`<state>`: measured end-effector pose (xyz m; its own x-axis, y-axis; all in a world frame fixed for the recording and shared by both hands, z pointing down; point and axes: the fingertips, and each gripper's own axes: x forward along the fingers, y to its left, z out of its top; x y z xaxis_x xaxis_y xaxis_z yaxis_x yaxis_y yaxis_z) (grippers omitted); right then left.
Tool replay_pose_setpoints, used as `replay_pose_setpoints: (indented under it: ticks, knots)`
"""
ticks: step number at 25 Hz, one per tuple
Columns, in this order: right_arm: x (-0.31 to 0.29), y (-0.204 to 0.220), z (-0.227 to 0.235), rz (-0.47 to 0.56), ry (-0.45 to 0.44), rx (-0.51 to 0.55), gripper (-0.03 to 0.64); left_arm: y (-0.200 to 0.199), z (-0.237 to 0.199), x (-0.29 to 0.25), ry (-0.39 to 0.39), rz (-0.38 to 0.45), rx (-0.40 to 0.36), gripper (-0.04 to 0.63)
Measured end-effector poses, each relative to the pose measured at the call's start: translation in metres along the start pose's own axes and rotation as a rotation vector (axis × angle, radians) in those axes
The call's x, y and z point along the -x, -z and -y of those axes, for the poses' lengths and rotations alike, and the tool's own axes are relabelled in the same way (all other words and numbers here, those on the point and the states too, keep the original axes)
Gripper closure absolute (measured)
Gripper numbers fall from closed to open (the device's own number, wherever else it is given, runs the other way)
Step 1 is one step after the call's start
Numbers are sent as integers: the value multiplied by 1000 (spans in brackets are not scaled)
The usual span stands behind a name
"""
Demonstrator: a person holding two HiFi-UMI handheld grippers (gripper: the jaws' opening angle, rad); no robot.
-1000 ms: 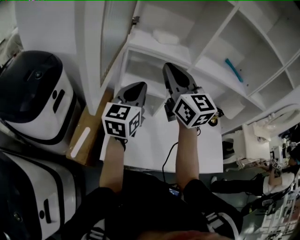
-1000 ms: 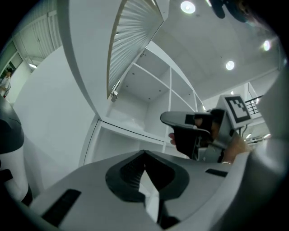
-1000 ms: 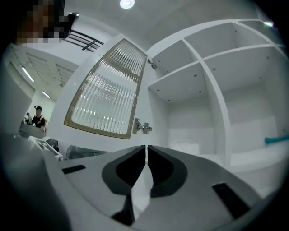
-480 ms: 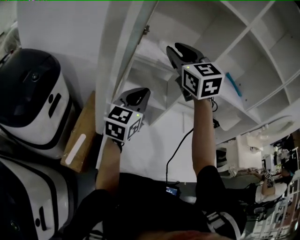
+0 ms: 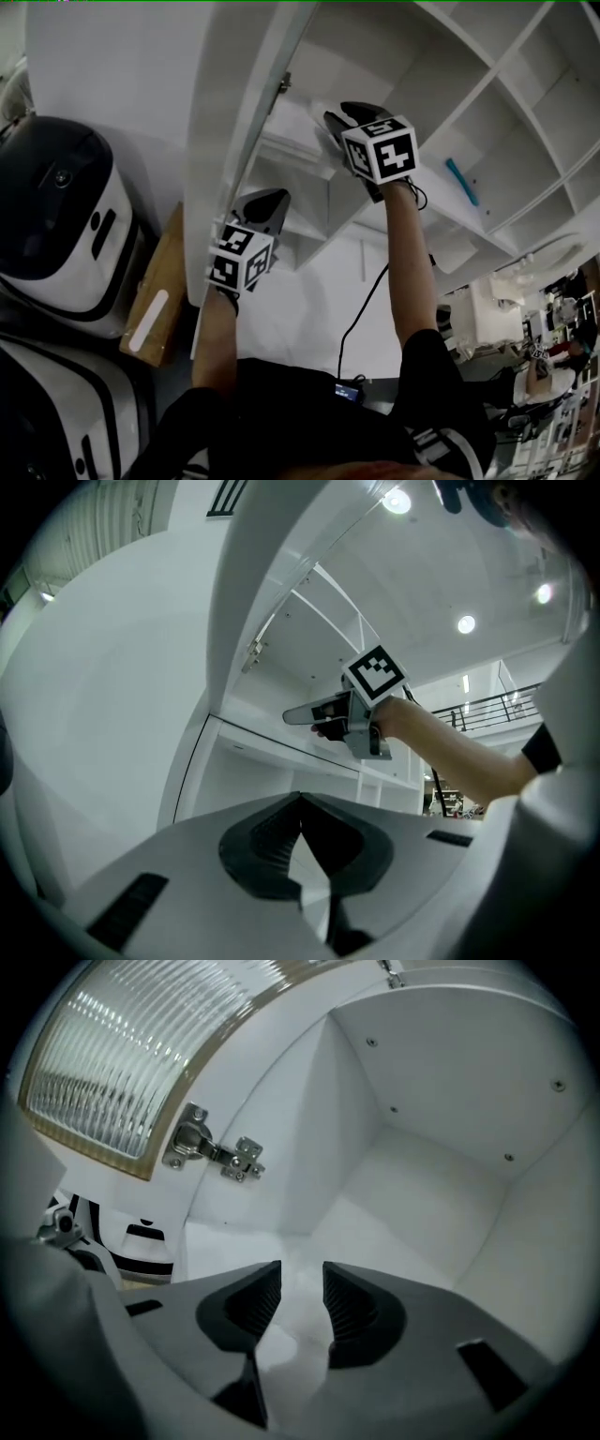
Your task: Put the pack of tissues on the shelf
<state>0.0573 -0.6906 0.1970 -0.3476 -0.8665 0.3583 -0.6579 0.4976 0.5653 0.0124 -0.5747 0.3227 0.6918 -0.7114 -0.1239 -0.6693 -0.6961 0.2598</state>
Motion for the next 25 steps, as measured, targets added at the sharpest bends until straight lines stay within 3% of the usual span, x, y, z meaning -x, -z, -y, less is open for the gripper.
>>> replay_pose_setpoints:
  ticks: [5,9,11,15,25]
  knots:
    - [-15,6,-1,-40,7,26,470,-3,-12,5,-25,0,6,584]
    - [-16,14,-3,-63,36,41,570,0,-19,10,-45,-2,27,584]
    - [-12,14,-1,-51,58,35,584,-1,-19,11,-48,-3,28,584]
    - [10,3,4,69,90,-58,589,1,-15,13,-39,-13,27,584]
    - [120,-13,-7,476,62,-414,590,17,1,14,-39,-47,38,584]
